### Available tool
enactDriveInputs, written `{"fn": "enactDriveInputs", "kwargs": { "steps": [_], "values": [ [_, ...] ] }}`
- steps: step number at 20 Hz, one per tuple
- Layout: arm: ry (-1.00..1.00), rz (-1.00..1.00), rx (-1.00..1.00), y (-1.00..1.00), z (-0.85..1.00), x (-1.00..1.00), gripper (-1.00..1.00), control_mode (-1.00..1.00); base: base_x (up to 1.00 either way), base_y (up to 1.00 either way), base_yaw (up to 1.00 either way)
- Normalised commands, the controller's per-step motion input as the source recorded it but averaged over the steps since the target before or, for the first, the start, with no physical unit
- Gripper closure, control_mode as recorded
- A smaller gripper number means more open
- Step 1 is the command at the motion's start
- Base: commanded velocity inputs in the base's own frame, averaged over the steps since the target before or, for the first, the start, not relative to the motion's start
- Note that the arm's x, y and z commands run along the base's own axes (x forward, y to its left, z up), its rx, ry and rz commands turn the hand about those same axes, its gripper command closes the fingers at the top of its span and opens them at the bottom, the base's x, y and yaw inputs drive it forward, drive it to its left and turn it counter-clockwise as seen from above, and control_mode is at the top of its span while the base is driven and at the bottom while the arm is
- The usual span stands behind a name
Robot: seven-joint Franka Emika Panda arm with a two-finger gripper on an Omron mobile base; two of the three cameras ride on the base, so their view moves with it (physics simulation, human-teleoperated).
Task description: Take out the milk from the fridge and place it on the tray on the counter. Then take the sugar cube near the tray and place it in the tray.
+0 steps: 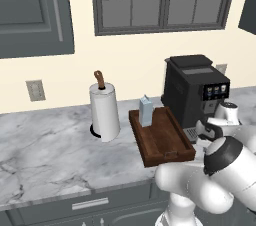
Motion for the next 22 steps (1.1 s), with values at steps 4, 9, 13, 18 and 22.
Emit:
{"fn": "enactDriveInputs", "kwargs": {
  "steps": [4,9,13,18,22],
  "values": [
    [0.00,0.00,0.04,0.00,-0.15,-0.02,-1.00,-1.00,0.00,0.00,0.00],
    [0.00,0.00,0.04,0.00,-0.24,0.00,1.00,-1.00,0.00,0.00,0.00],
    [0.00,0.00,0.04,0.00,-0.17,0.00,1.00,-1.00,0.00,0.00,0.00],
    [-0.01,0.00,0.03,0.00,-0.13,-0.06,1.00,-1.00,0.00,0.00,0.00],
    [-0.06,0.00,0.02,0.00,-0.04,-0.16,1.00,-1.00,0.00,0.00,0.00]
  ]
}}
